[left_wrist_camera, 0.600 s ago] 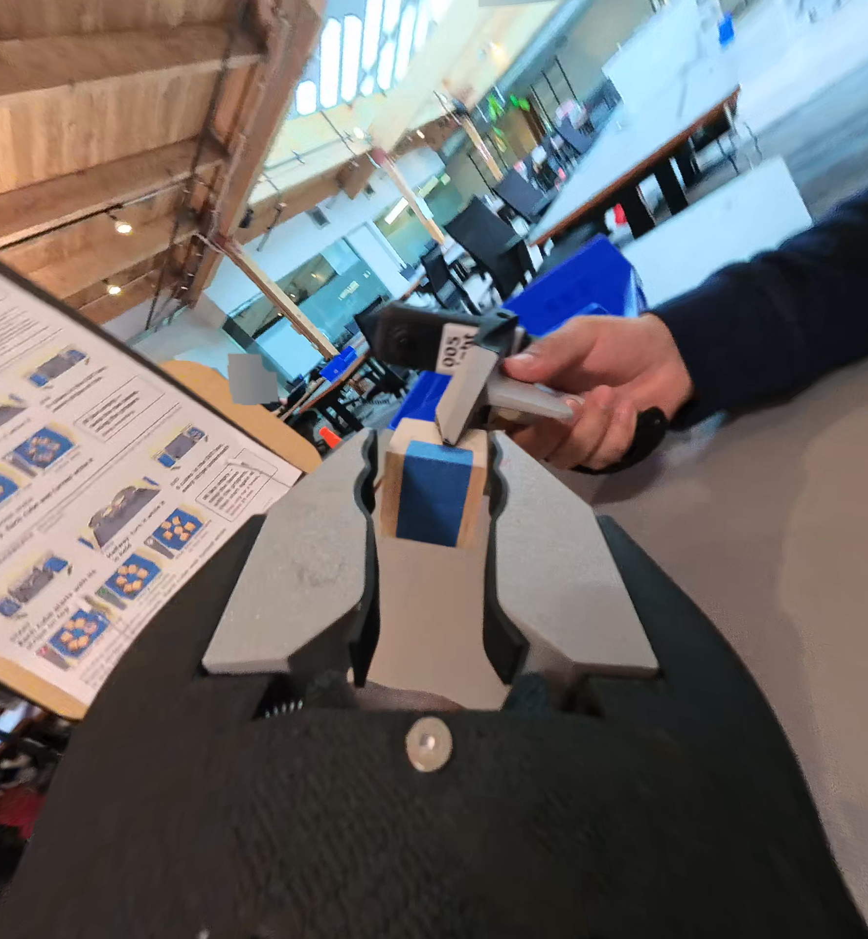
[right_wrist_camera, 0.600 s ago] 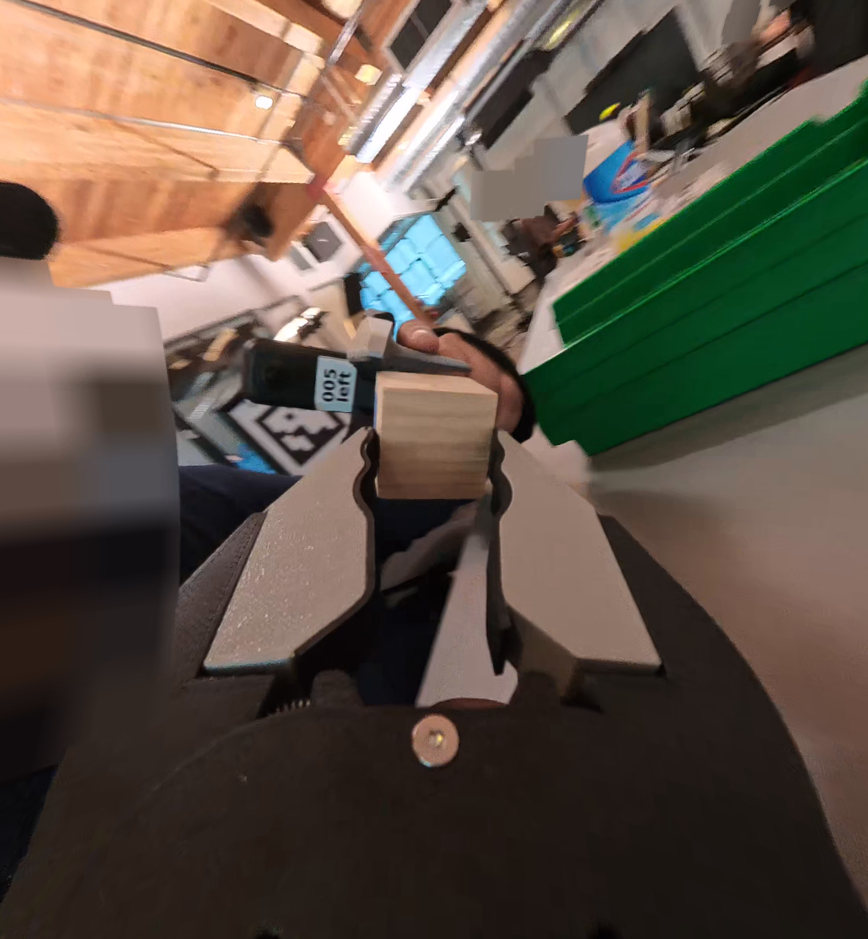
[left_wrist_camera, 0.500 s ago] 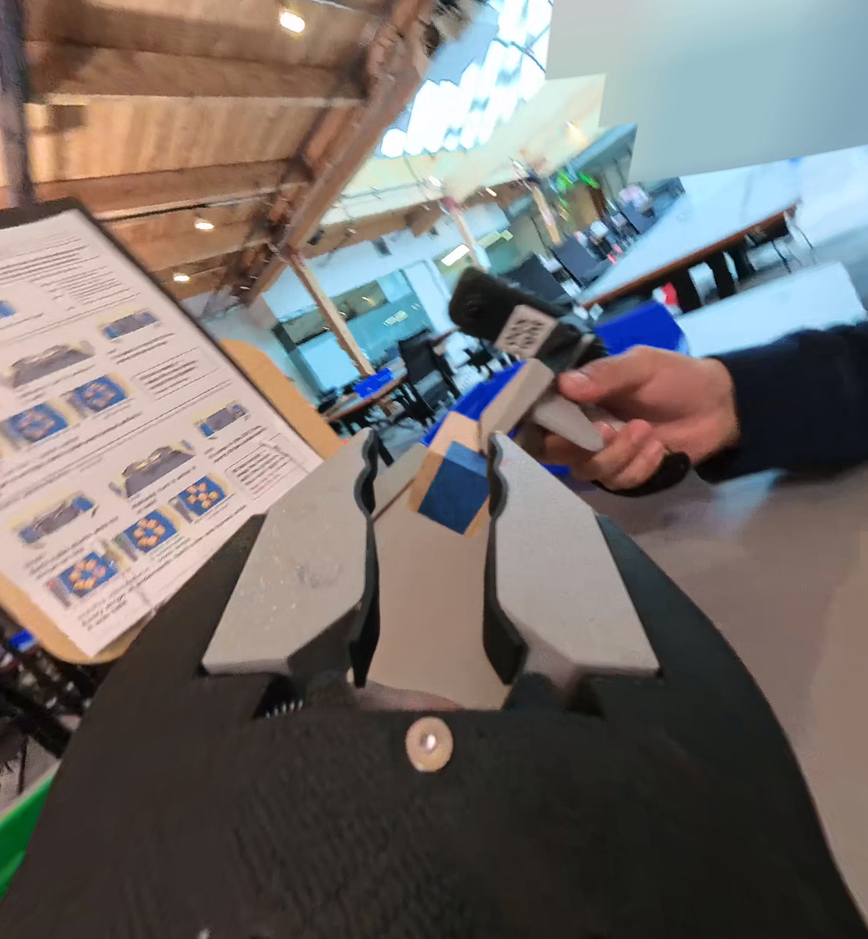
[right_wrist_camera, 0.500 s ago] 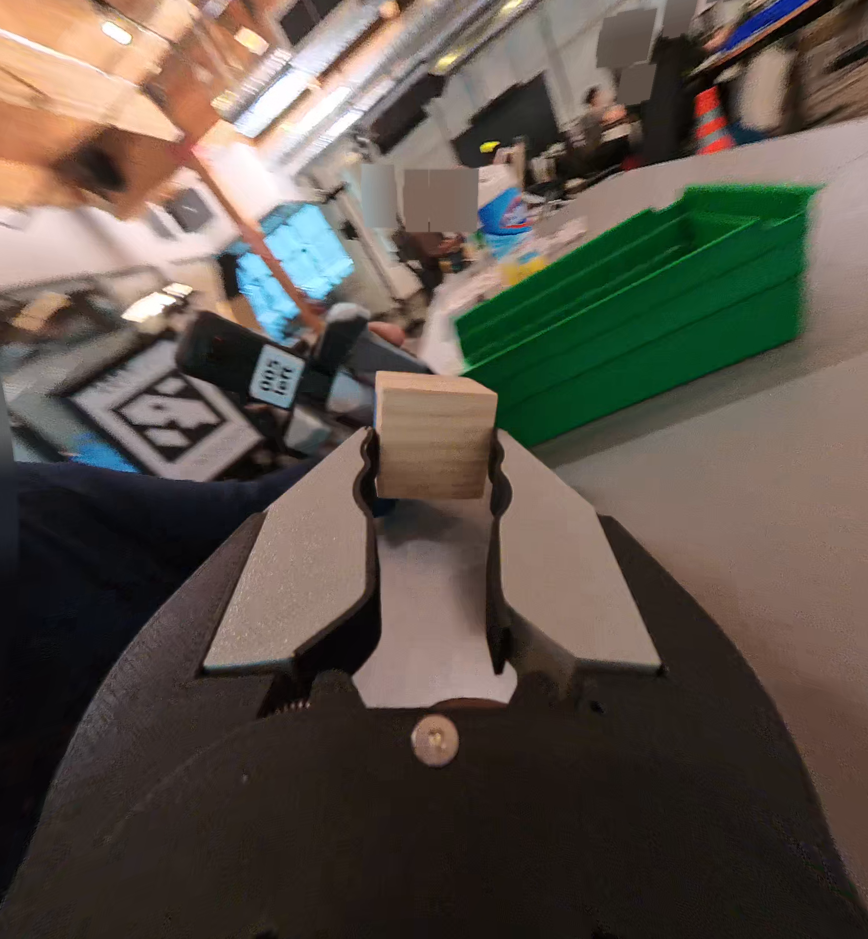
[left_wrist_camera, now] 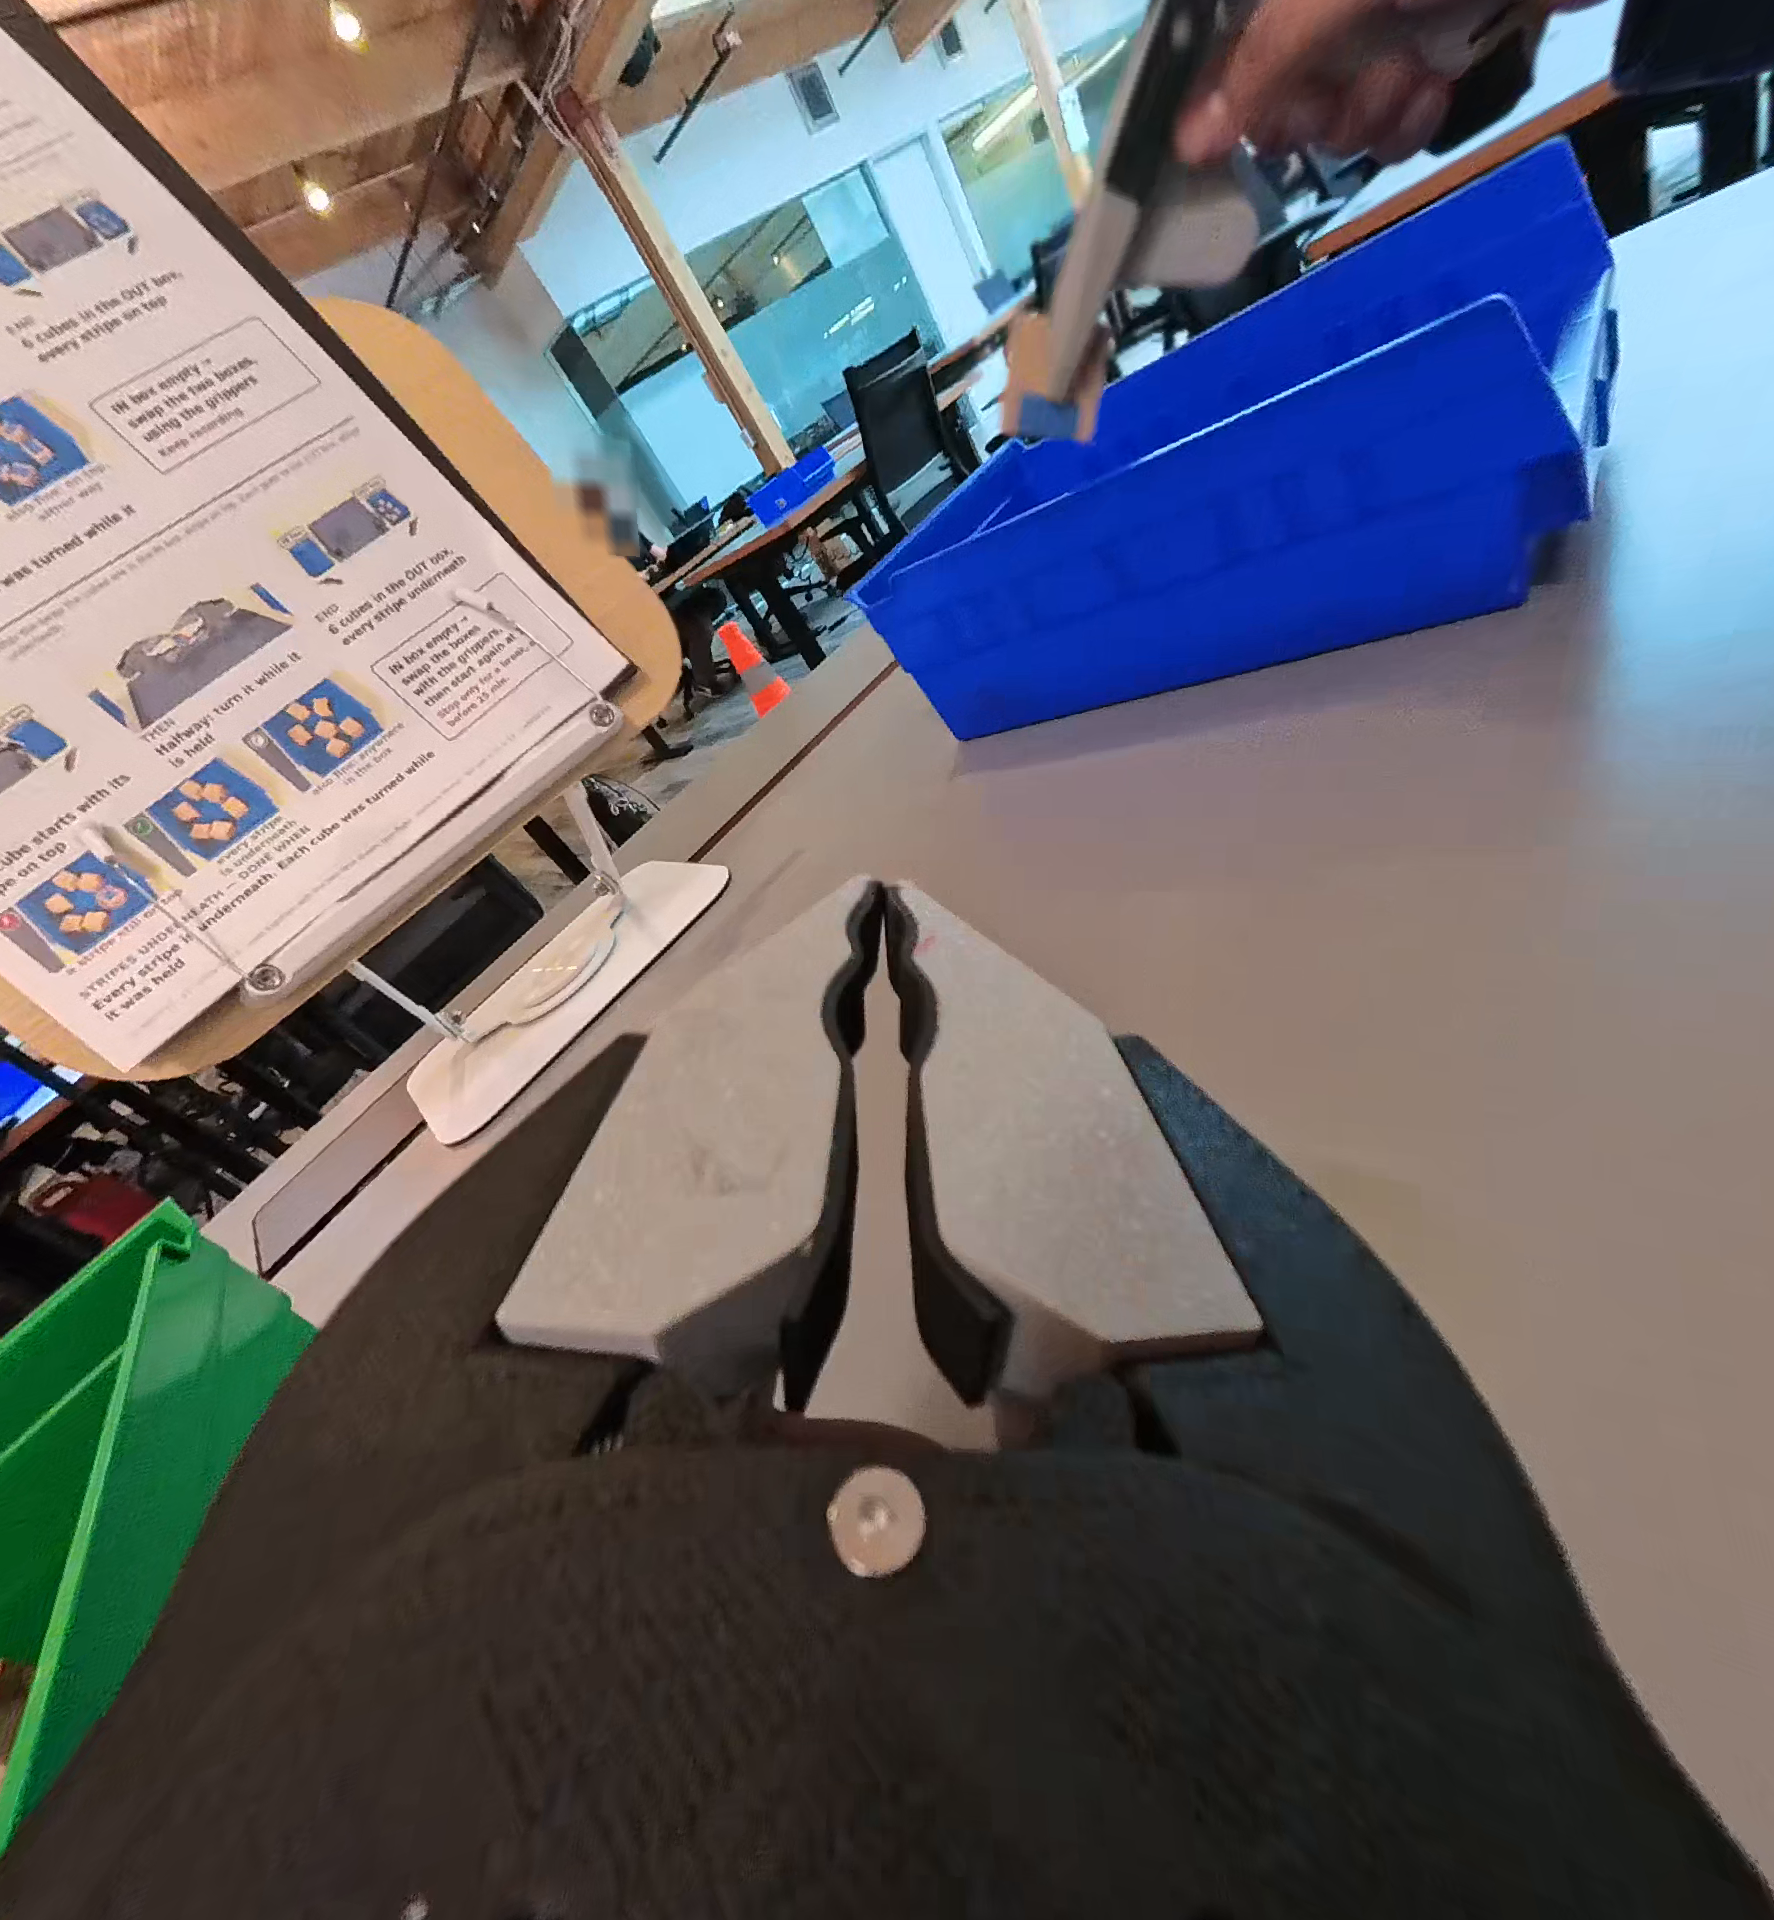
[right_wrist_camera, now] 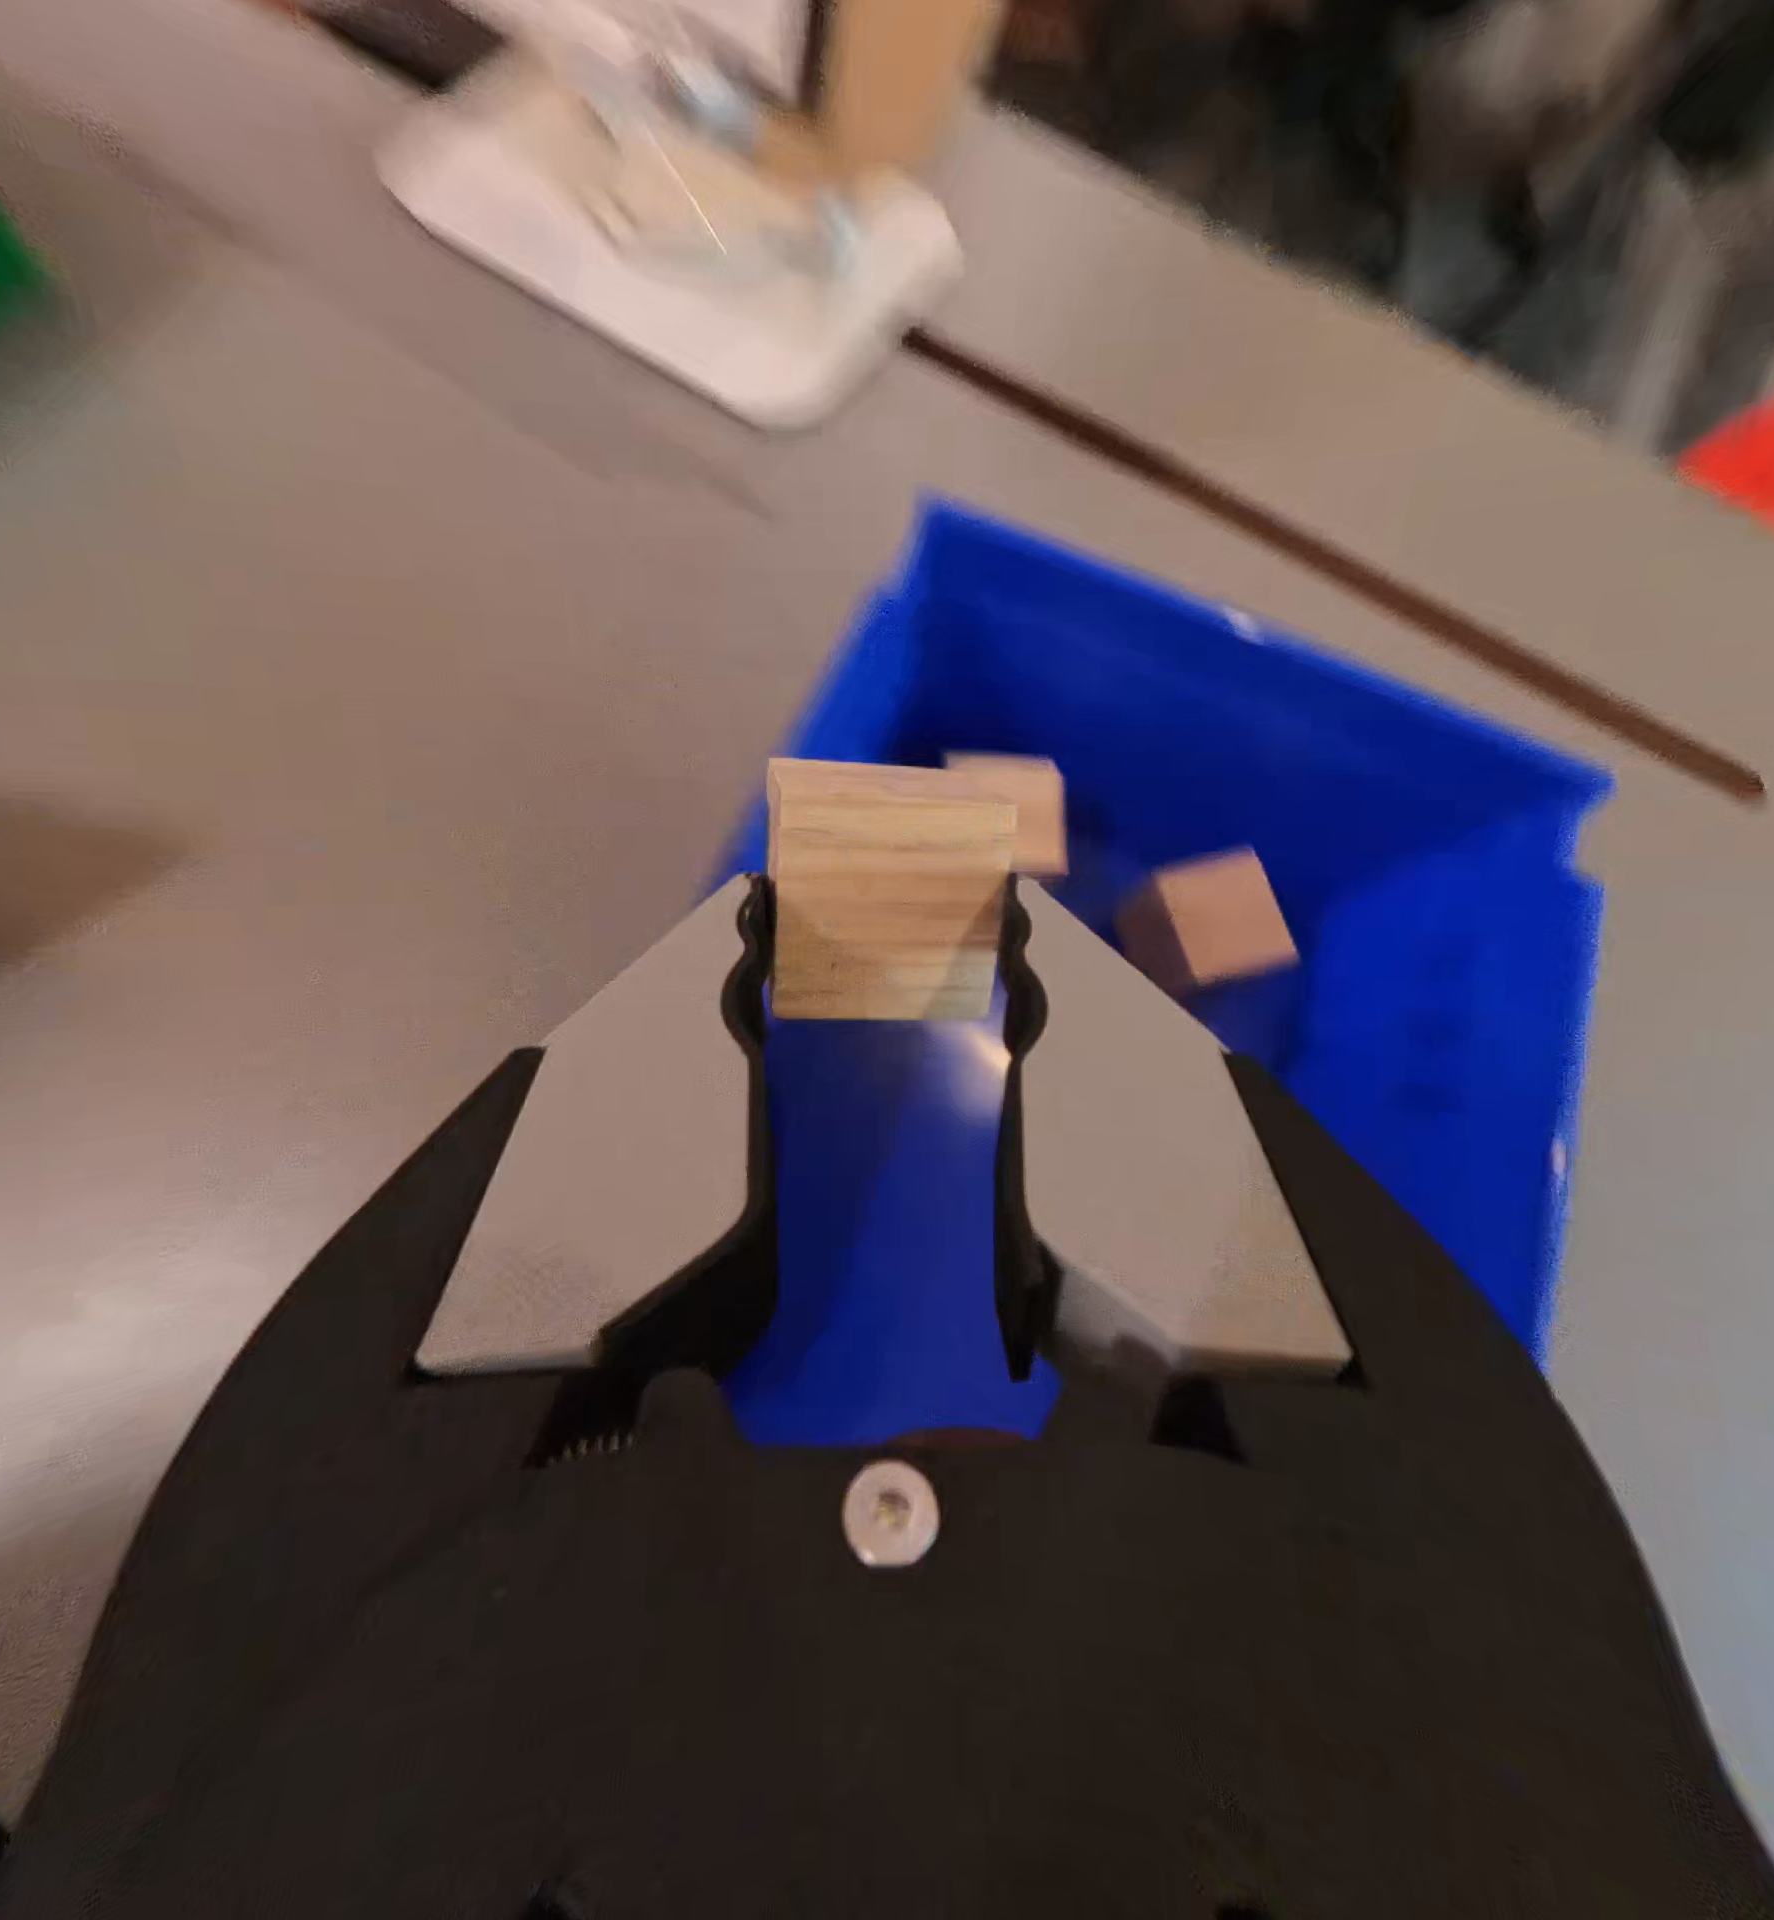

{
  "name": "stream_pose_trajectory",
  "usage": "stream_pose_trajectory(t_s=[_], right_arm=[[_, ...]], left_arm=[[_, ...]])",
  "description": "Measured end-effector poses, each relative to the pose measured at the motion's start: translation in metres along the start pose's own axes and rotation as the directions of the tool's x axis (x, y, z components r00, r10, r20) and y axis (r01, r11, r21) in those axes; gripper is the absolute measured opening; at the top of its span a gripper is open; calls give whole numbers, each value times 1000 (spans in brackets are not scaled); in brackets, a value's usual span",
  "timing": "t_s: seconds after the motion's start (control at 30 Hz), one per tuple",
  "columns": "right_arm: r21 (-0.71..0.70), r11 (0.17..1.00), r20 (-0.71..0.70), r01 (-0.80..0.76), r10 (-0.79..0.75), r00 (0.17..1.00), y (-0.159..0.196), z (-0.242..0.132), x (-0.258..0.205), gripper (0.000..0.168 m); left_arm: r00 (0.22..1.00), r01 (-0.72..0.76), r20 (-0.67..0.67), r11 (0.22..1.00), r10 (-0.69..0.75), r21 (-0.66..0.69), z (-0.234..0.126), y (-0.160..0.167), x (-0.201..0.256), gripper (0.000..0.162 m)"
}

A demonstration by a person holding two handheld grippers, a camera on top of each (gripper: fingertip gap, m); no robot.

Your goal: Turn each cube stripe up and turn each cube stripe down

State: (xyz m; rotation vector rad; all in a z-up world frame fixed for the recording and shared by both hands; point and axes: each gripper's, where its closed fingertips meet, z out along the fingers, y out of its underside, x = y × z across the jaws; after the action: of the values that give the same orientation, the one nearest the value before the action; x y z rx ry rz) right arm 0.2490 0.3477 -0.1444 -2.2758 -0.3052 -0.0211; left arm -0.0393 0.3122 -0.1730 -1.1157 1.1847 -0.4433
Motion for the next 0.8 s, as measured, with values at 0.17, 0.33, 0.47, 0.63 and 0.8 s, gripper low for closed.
stream_pose_trajectory(t_s=[0.17,0.33,0.47,0.63,0.8], right_arm=[[-351,934,-69,-70,48,996,84,58,34,42],[-402,914,-103,-58,18,995,100,79,37,44],[-364,930,-145,-43,-12,989,82,62,38,53],[-37,999,-16,-32,32,999,-6,10,-19,57],[226,968,320,114,-184,929,-54,-1,-179,53]], left_arm=[[1000,9,12,997,-8,-77,3,16,-4,0],[999,26,38,994,-23,-106,3,23,-11,0],[998,44,47,990,-38,-134,4,30,-14,0],[999,17,44,983,-9,-182,7,39,-11,0],[997,5,81,978,12,-208,6,42,-17,0]])
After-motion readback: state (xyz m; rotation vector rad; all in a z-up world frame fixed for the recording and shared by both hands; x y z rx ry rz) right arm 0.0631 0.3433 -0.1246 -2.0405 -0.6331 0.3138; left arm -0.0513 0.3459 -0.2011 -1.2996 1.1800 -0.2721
